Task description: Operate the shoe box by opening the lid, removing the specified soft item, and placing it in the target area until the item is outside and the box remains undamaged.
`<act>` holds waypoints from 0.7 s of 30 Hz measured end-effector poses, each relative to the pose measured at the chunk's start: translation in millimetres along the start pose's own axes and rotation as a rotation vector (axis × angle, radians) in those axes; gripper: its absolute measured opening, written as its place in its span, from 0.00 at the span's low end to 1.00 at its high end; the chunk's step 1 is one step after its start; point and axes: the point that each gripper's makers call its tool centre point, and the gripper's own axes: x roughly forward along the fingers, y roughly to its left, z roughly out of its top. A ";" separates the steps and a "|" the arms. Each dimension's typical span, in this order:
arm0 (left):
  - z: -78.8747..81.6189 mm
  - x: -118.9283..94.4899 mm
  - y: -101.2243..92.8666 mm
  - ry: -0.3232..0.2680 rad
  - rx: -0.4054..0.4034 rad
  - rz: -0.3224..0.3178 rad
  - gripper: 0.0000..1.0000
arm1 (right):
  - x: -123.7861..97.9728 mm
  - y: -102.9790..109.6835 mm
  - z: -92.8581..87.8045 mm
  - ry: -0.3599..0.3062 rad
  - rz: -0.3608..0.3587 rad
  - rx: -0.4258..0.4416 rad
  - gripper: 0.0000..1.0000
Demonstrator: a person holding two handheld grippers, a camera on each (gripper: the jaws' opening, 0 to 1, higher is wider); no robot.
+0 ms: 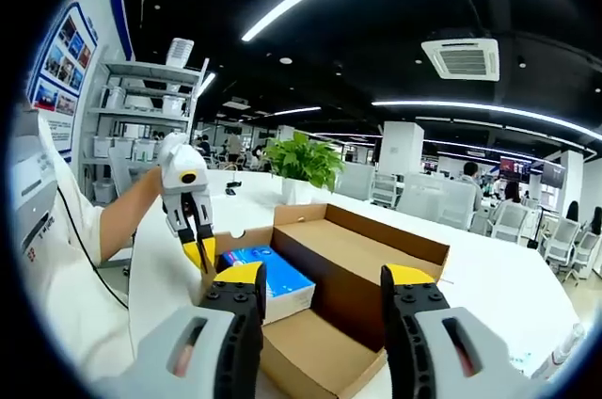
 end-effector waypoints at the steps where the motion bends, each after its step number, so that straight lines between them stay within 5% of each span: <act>1: 0.1 -0.1 0.0 -0.002 0.000 -0.001 0.03 | 0.2 -0.5 -0.4 0.001 0.002 0.000 0.50; 5: 0.1 0.2 -0.4 0.000 0.007 -0.004 0.03 | 3.2 -7.7 -8.1 0.079 0.033 -0.035 0.50; 21: -0.2 0.6 -1.0 0.004 0.011 -0.005 0.03 | 12.6 -6.2 -8.0 0.140 0.149 -0.045 0.50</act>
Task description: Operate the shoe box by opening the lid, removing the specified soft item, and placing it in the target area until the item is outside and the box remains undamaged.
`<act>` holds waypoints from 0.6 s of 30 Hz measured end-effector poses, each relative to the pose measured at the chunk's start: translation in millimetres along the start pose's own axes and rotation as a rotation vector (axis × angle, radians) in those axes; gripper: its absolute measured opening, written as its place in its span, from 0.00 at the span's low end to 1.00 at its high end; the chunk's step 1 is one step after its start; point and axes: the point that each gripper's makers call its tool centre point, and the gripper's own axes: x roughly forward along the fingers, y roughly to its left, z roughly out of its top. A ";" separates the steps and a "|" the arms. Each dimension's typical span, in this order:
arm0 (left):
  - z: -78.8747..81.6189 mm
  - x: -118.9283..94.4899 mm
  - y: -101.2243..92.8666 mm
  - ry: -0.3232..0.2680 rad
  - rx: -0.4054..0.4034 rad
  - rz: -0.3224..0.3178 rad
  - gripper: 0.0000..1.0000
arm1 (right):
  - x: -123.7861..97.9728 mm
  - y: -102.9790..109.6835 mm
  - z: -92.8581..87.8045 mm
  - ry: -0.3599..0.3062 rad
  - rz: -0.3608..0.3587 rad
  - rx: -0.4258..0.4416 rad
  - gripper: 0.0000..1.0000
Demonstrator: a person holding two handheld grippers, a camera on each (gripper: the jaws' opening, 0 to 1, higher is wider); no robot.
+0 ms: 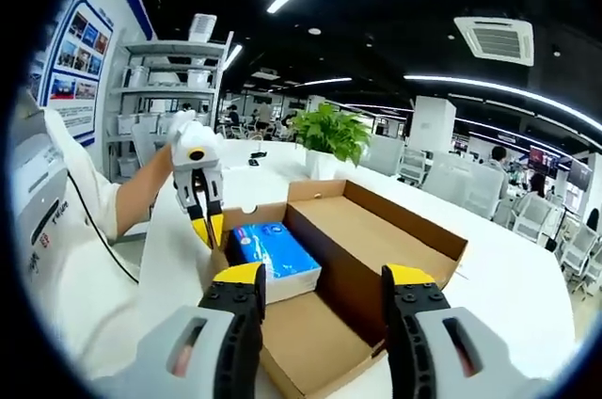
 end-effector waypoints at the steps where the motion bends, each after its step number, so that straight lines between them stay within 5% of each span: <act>1: 0.0 0.1 0.0 0.001 -0.001 -0.002 0.03 | -0.2 -0.1 0.3 0.002 0.002 0.000 0.50; 18: 0.0 1.3 0.1 0.014 -0.045 -0.012 0.03 | 9.1 -0.8 8.5 0.053 0.035 -0.050 0.50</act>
